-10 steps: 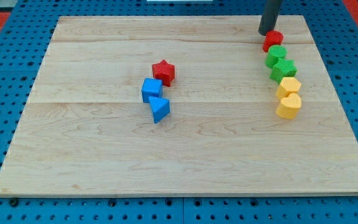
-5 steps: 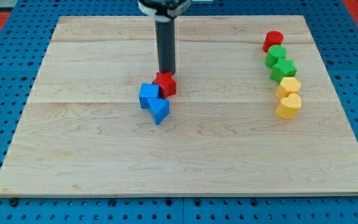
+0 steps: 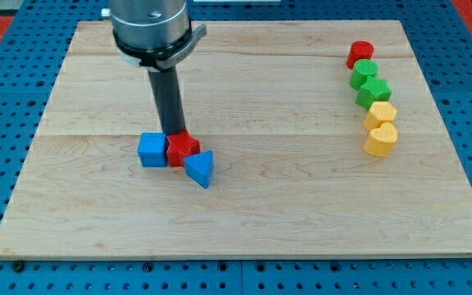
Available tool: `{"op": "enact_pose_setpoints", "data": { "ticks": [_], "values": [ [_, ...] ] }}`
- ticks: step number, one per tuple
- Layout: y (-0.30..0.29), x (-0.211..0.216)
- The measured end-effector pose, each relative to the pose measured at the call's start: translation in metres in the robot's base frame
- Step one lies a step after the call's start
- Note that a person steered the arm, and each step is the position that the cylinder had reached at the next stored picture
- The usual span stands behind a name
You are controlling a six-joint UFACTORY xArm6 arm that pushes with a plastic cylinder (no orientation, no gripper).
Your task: Push the blue triangle towards the bottom of the heart
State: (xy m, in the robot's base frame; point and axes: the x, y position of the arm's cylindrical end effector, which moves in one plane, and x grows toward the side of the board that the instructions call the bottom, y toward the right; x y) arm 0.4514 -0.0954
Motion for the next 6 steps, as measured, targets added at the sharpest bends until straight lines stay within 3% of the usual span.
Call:
{"op": "enact_pose_setpoints", "data": {
  "ticks": [3,4,5,6],
  "values": [
    [0.048,0.08],
    [0.018,0.107],
    [0.055,0.121],
    [0.117,0.107]
  ]
}}
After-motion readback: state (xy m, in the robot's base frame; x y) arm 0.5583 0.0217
